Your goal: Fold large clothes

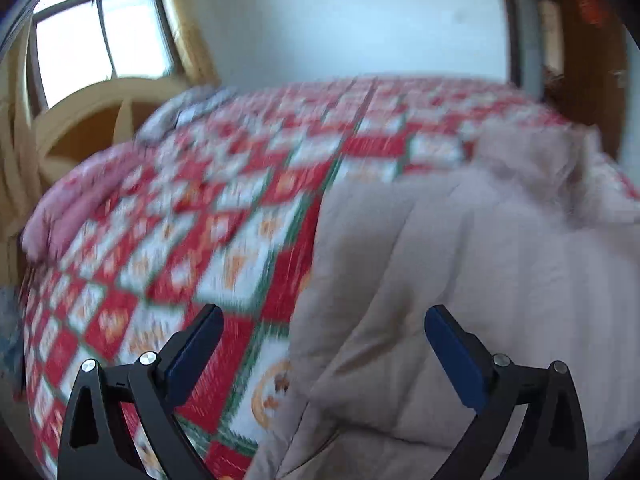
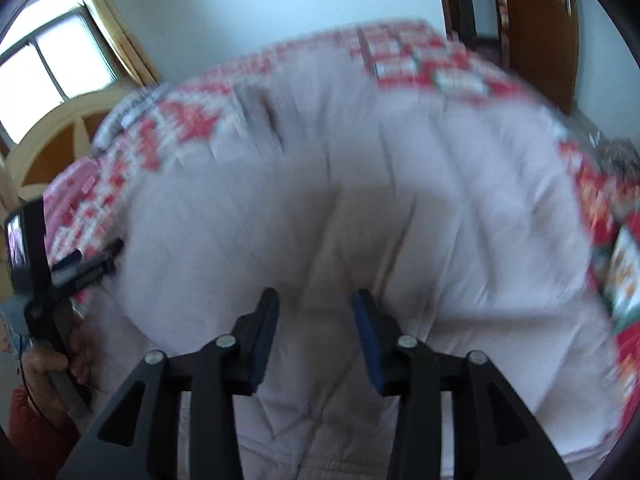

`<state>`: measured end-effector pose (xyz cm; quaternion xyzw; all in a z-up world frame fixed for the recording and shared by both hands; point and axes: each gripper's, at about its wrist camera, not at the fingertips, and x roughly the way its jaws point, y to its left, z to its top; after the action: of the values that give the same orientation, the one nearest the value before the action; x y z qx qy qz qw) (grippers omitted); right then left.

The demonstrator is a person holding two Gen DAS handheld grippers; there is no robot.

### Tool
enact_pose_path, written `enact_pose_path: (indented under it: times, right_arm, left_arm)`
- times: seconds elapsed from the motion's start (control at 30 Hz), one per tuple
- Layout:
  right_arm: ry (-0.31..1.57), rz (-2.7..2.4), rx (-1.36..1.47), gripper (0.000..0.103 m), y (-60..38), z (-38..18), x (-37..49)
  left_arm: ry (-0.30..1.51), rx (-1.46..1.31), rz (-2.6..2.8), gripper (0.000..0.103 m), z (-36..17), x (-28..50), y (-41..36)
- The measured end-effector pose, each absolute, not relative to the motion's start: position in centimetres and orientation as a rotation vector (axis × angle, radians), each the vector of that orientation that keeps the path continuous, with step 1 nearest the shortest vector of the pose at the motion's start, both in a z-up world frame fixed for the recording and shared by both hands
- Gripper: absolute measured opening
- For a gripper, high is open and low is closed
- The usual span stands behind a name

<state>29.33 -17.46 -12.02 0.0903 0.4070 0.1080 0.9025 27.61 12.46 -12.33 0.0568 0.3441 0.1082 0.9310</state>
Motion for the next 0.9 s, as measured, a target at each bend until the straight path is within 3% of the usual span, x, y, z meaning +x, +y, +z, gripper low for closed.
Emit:
enact_pose_path:
  times: [0.07, 0.13, 0.33, 0.5, 0.53, 0.63, 0.83, 0.9]
  right_arm:
    - [0.794, 0.199, 0.146, 0.069, -17.4, -9.4, 31.3]
    - [0.772, 0.179, 0.132, 0.072, -17.2, -7.7, 34.1]
    - [0.794, 0.131, 0.234, 0.074, -16.3, -5.3, 44.4]
    - [0.933, 0.109, 0.201, 0.073, -15.3, -8.6, 50.5]
    - [0.964, 0.112, 0.193, 0.071, -15.5, -9.3, 50.8]
    - [0.999, 0.068, 0.162, 0.041, -17.6, -10.7, 48.8]
    - [1.022, -0.019, 0.193, 0.039, -23.1, -15.9, 44.2]
    - [0.924, 0.014, 0.210, 0.038, -23.7, -16.6, 43.0]
  left_arm:
    - [0.660, 0.144, 0.189, 0.101, -10.1, 28.1, 11.4]
    - [0.646, 0.156, 0.161, 0.101, -8.3, 29.6, 10.3]
    - [0.674, 0.169, 0.214, 0.101, -8.6, 35.4, 7.9]
    - [0.770, 0.194, 0.246, 0.101, -13.7, 37.6, 6.8]
    - [0.786, 0.199, 0.242, 0.101, -14.6, 37.6, 6.7]
    - [0.784, 0.178, 0.217, 0.101, -15.3, 37.2, 7.1]
    - [0.770, 0.184, 0.197, 0.101, -14.6, 37.2, 6.6]
    - [0.746, 0.167, 0.168, 0.101, -12.8, 37.0, 6.2]
